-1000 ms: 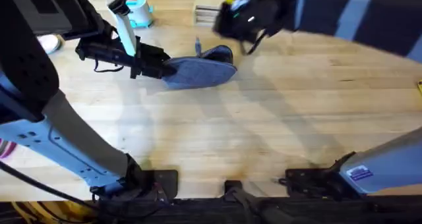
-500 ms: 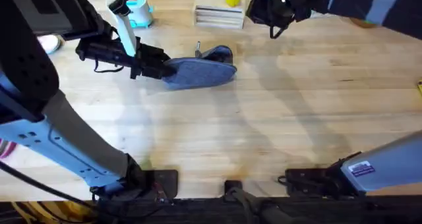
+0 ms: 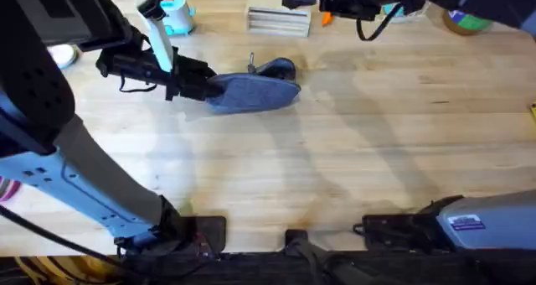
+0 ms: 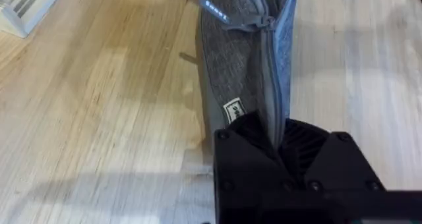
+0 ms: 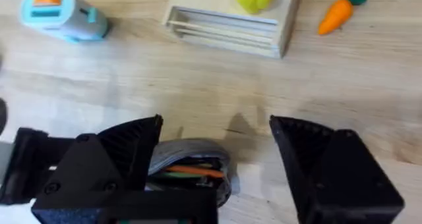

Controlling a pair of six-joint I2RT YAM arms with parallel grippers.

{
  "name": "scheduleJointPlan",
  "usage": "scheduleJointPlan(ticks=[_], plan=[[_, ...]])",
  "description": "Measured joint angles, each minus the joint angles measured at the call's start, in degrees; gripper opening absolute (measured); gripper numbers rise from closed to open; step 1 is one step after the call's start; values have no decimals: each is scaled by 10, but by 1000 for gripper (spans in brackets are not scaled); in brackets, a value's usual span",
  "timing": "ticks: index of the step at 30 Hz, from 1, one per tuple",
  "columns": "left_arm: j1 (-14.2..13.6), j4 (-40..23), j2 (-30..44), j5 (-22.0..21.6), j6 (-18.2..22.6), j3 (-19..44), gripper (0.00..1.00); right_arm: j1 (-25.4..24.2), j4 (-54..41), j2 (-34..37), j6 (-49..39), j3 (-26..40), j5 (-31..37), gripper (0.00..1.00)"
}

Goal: Unzip the bag, pick up the pens from the table one at a time and place them inside, then zip the bag closed.

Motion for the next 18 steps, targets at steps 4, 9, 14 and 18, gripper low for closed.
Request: scheduleJointPlan(ticks=[4,9,14,18], plan=[[0,1,0,0,2,0,126,0,-1,-8,-10,0,-28,996],[3,-2,0,3,0,0,921,0,-20,-8,-12,0,-41,997],[4,-2,0,3,-2,0,993,0,-30,-8,0,0,-55,997],[16,-38,0,2,-2,6,993,11,-19,-8,-15,0,-111,997]])
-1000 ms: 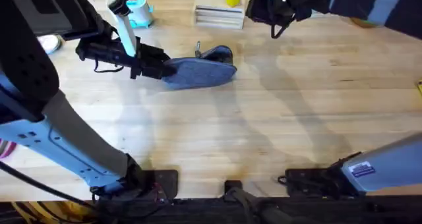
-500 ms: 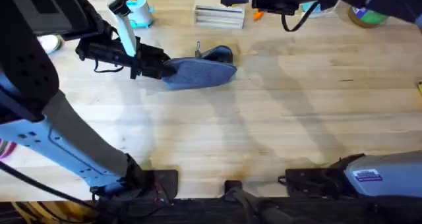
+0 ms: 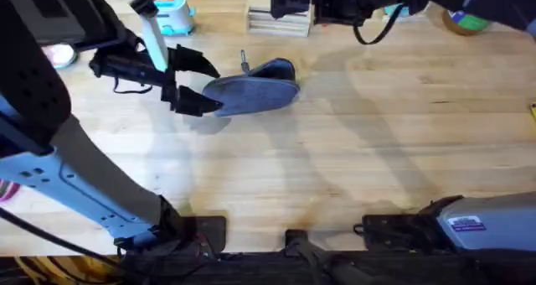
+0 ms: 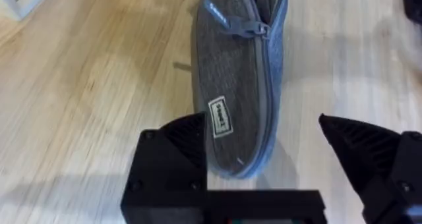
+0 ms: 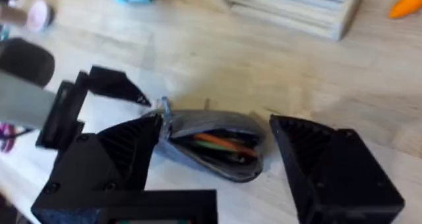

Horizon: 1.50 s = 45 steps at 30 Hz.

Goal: Unzip the bag, pick up the pens from the table one at a time and place them inside, then zip the bag closed.

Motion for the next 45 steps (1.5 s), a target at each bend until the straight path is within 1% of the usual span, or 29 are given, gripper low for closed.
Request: scheduleJointPlan(ticks=[1,4,8,11,13,14,18,22,23,34,39,41,45], plan=[[21,-31,0,0,0,21,995,14,-6,0,-6,0,-14,997],[54,-68,0,0,6,59,995,34,-7,0,-16,0,-19,997],[101,-129,0,0,46,111,995,63,-24,3,-27,16,-22,997],[130,-161,0,-1,79,141,994,81,-59,21,-35,56,-25,997],[139,-179,0,-6,95,153,994,89,-91,39,-43,87,-27,997],[148,-208,0,-23,123,167,994,97,-135,71,-56,133,-27,997],[153,-238,0,-38,167,170,993,104,-153,106,-71,171,-27,997],[154,-254,0,-46,204,170,994,107,-153,124,-82,174,-27,997],[154,-254,0,-47,220,170,995,108,-152,144,-89,175,-29,997],[154,-254,0,-47,222,170,994,124,-122,213,-117,175,-29,998],[154,-254,0,-47,222,171,994,131,-122,230,-118,175,-30,993],[154,-254,0,-47,222,171,994,135,-122,236,-119,175,-34,969],[154,-254,0,-47,222,171,993,140,-118,240,-122,175,-45,867]])
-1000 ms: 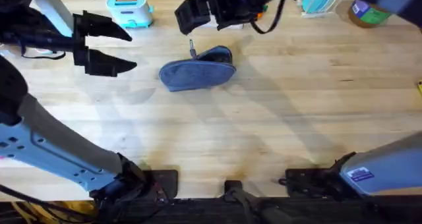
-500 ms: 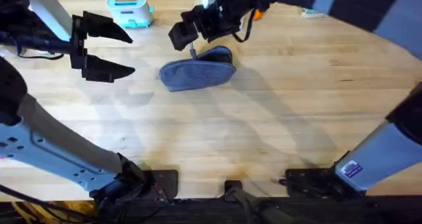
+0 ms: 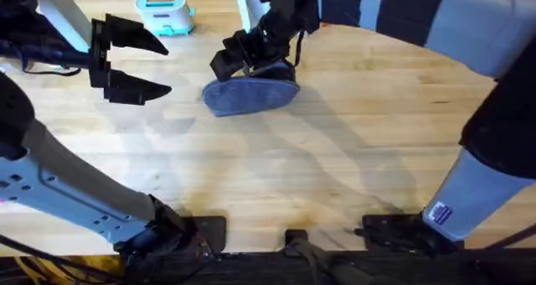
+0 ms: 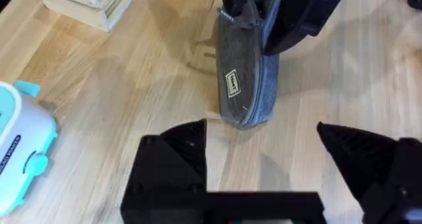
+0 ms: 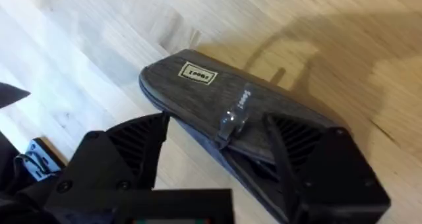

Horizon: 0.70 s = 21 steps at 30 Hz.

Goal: Unzip the bag, pick up the pens from the table one at a time and place them inside, then zip the bag closed.

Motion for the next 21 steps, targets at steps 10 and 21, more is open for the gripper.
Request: scheduleJointPlan(ticks=[10,21], plan=[[0,0,0,0,0,0,993,1,0,0,-3,0,-16,497],[0,0,0,0,0,0,993,2,-8,0,-4,2,-19,36]])
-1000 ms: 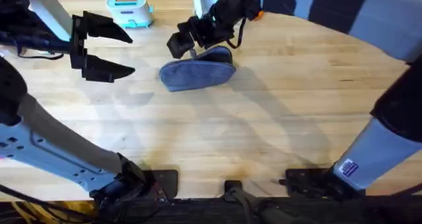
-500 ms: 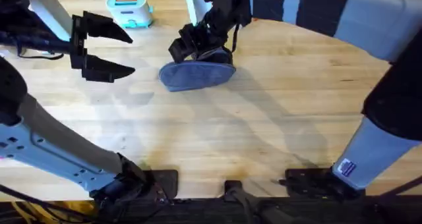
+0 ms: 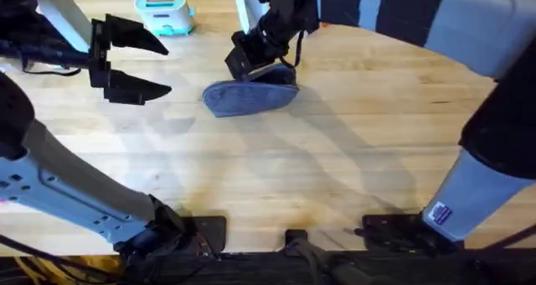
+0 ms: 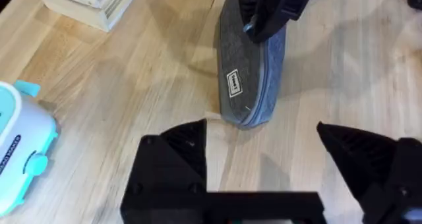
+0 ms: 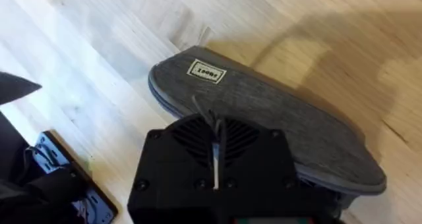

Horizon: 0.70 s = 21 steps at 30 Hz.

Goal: Unzip the bag, pick up the pens from the table one at a time and place them inside, then zip the bag closed.

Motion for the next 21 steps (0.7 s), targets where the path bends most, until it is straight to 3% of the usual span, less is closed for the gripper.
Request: scheduleJointPlan(ticks=[16,21], plan=[[0,0,0,0,-1,0,994,-3,-53,-18,0,31,6,30],[-12,2,0,-8,-1,0,993,-4,-72,-19,0,34,6,30]])
